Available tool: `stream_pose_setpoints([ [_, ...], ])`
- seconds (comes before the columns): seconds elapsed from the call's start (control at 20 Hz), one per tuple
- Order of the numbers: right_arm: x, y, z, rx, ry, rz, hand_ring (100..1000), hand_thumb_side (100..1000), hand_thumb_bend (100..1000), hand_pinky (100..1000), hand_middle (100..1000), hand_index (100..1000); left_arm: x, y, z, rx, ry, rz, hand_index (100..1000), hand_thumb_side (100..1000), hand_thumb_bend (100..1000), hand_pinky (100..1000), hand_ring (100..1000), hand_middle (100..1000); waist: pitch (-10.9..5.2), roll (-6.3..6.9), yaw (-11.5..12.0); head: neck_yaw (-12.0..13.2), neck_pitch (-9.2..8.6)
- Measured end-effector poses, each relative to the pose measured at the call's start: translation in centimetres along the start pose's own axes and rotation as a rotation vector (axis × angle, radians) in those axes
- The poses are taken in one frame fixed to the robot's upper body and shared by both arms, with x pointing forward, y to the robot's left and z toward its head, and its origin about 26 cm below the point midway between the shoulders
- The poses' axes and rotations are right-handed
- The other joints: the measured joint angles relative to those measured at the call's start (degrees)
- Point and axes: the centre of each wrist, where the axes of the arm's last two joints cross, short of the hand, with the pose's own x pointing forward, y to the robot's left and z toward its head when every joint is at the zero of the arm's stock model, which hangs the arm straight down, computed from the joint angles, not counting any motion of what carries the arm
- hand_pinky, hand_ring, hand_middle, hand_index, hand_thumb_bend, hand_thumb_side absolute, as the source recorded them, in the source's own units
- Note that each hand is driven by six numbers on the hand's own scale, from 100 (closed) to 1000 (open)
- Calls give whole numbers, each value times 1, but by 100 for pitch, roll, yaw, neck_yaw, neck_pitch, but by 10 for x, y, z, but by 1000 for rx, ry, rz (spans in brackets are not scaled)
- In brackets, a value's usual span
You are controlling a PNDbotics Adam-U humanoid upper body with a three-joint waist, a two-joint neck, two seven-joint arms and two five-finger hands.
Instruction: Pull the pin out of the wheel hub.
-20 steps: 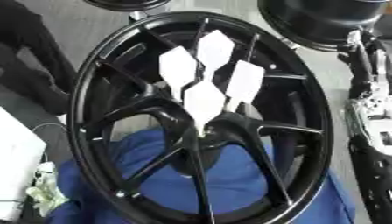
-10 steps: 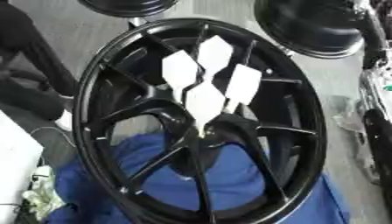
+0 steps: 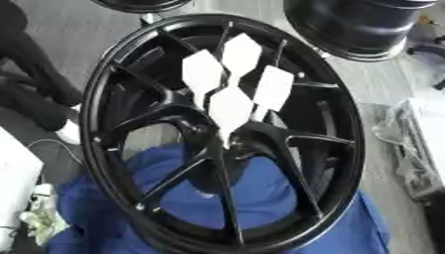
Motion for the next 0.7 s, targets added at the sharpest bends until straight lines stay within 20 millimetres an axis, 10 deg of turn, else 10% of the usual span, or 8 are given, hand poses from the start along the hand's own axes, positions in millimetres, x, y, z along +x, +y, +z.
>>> stream_pose_setpoints([
  [0.6,70,-15,16,397,-35,264,756,582,359,799,768,831,0,3,0,-3,2,-12,707,860,167,635,696,665,0,-75,22,-2,37],
  [0.7,80,-11,21,467,-35,291,760,622,262,800,770,832,0,2,0,-8,4,-13,707,875,163,635,696,666,1,-80,22,-3,54],
])
